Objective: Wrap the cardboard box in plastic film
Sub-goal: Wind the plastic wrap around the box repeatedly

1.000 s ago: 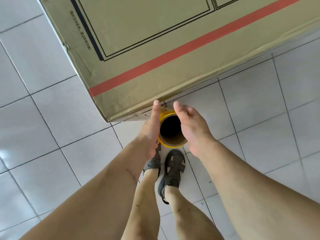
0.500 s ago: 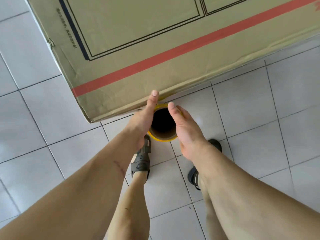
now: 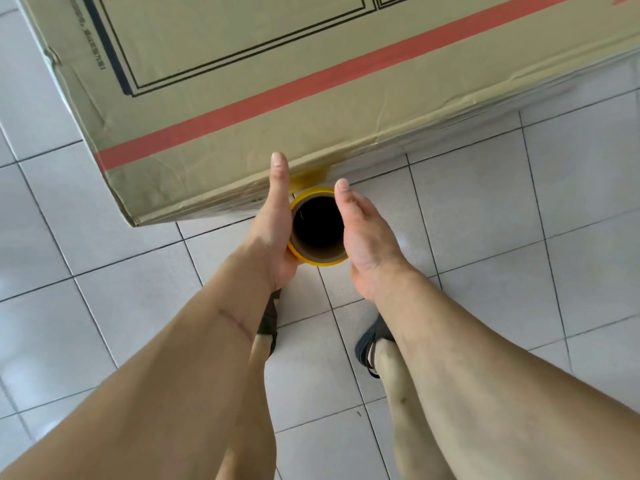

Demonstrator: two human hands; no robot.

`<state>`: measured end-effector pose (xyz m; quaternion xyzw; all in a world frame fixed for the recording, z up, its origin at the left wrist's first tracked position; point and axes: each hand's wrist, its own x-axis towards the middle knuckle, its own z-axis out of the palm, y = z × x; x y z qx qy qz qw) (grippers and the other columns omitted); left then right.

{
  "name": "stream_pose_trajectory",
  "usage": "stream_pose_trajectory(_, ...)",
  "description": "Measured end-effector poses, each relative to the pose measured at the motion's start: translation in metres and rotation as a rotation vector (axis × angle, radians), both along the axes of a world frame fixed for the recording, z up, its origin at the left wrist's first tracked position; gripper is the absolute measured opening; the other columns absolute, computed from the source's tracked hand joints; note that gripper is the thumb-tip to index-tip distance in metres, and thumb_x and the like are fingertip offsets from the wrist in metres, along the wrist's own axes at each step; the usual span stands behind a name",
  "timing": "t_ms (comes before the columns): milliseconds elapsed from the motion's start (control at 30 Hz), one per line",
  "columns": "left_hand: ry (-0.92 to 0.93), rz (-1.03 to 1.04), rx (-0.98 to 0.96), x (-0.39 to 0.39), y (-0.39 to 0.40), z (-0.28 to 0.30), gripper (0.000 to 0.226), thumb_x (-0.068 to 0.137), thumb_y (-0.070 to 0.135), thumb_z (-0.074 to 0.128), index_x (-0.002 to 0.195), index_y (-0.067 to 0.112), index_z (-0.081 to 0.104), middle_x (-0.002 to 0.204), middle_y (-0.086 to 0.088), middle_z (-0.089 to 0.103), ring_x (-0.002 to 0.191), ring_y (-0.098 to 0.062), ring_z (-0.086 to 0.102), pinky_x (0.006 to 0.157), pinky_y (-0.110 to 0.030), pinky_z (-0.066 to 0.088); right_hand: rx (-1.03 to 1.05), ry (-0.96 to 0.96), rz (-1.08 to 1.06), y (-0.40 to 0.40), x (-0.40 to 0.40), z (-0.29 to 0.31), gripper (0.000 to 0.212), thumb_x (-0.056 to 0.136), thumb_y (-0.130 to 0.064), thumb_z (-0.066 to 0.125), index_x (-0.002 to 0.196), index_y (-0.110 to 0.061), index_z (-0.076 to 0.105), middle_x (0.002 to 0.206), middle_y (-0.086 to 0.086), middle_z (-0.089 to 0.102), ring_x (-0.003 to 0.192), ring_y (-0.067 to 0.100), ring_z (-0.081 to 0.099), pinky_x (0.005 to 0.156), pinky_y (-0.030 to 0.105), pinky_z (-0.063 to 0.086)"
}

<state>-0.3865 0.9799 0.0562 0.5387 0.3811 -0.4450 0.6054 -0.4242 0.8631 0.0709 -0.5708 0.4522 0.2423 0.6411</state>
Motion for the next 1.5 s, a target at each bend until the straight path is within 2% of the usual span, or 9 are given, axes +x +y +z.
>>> stream_pose_trajectory(167, 0.106, -0.097, -0.071, -0.01, -0.009, -0.005, 0.118, 0.08, 0.106, 0.012, 0.146, 0.026, 0.068, 0.14, -0.007, 0.077, 0.138, -0.031, 0.067, 0.125, -0.06, 0.037, -0.181, -0.015, 0.139, -0.018, 0.008, -0.002, 0.06, 0.085, -0.064, 0.062, 0.13, -0.023, 0.06, 0.127, -0.003, 0.063, 0.111, 0.012, 0.06, 0.085, 0.021, 0.045)
stream_pose_trajectory(300, 0.015, -0.133, 0.133, -0.003, -0.022, -0.002, 0.137, 0.05, 0.115, 0.037, 0.156, 0.031, 0.057, 0.153, 0.002, 0.068, 0.147, -0.026, 0.057, 0.125, -0.06, 0.036, -0.07, 0.016, 0.053, -0.029, 0.004, -0.001, 0.066, 0.085, -0.07, 0.056, 0.137, -0.031, 0.053, 0.135, -0.016, 0.054, 0.119, 0.004, 0.05, 0.093, 0.025, 0.036)
stream_pose_trajectory(500, 0.08, -0.021, -0.091, -0.002, -0.04, -0.004, 0.109, 0.088, 0.101, 0.02, 0.135, 0.019, 0.075, 0.131, -0.01, 0.08, 0.126, -0.029, 0.075, 0.118, -0.054, 0.051, -0.075, -0.006, 0.016, -0.048, 0.01, 0.0, 0.048, 0.094, -0.058, 0.052, 0.134, -0.03, 0.057, 0.131, -0.013, 0.057, 0.116, 0.005, 0.051, 0.09, 0.022, 0.036)
stream_pose_trajectory(600, 0.098, -0.092, -0.052, -0.015, -0.047, -0.006, 0.113, 0.079, 0.107, 0.015, 0.138, 0.029, 0.071, 0.135, -0.005, 0.079, 0.135, -0.029, 0.067, 0.125, -0.058, 0.037, -0.178, -0.023, 0.142, -0.057, 0.012, -0.001, 0.055, 0.087, -0.058, 0.063, 0.131, -0.026, 0.061, 0.133, -0.006, 0.06, 0.119, 0.011, 0.056, 0.099, 0.028, 0.044)
stream_pose_trajectory(733, -0.022, 0.01, 0.036, -0.007, -0.064, -0.006, 0.139, 0.042, 0.117, 0.051, 0.145, 0.024, 0.068, 0.134, -0.003, 0.08, 0.13, -0.025, 0.072, 0.122, -0.055, 0.047, -0.149, -0.03, 0.107, -0.068, 0.013, 0.0, 0.06, 0.086, -0.067, 0.058, 0.132, -0.029, 0.059, 0.132, -0.011, 0.058, 0.121, 0.01, 0.054, 0.097, 0.027, 0.042)
stream_pose_trajectory(867, 0.002, 0.031, -0.058, 0.008, -0.079, -0.003, 0.114, 0.086, 0.101, 0.024, 0.14, 0.014, 0.072, 0.131, -0.014, 0.08, 0.124, -0.032, 0.076, 0.116, -0.055, 0.053, -0.106, -0.062, 0.105, -0.084, 0.021, 0.003, 0.043, 0.097, -0.055, 0.049, 0.128, -0.028, 0.062, 0.118, -0.014, 0.059, 0.109, 0.006, 0.053, 0.089, 0.022, 0.037)
stream_pose_trajectory(1067, 0.096, 0.024, -0.02, -0.001, -0.096, -0.004, 0.116, 0.079, 0.107, 0.017, 0.142, 0.025, 0.07, 0.135, -0.008, 0.079, 0.134, -0.031, 0.068, 0.12, -0.056, 0.042, -0.349, -0.084, 0.468, -0.101, 0.04, 0.002, 0.063, 0.085, -0.062, 0.063, 0.135, -0.024, 0.058, 0.136, -0.002, 0.059, 0.124, 0.016, 0.056, 0.104, 0.036, 0.044)
stream_pose_trajectory(1233, 0.003, 0.103, 0.061, 0.013, -0.117, 0.002, 0.12, 0.065, 0.107, 0.052, 0.143, 0.018, 0.068, 0.127, -0.01, 0.082, 0.121, -0.031, 0.078, 0.114, -0.056, 0.055, -0.106, 0.078, 0.115, -0.113, 0.034, 0.007, 0.074, 0.078, -0.072, 0.062, 0.137, -0.028, 0.052, 0.137, -0.006, 0.056, 0.117, 0.013, 0.057, 0.085, 0.026, 0.04)
stream_pose_trajectory(1500, 0.062, -0.013, 0.025, 0.009, -0.142, 0.004, 0.108, 0.083, 0.104, 0.02, 0.15, 0.031, 0.062, 0.147, -0.002, 0.072, 0.143, -0.027, 0.059, 0.122, -0.06, 0.036, -0.33, -0.015, 0.337, -0.141, 0.048, 0.003, 0.076, 0.073, -0.07, 0.068, 0.136, -0.029, 0.054, 0.138, 0.0, 0.054, 0.121, 0.02, 0.056, 0.102, 0.04, 0.047)
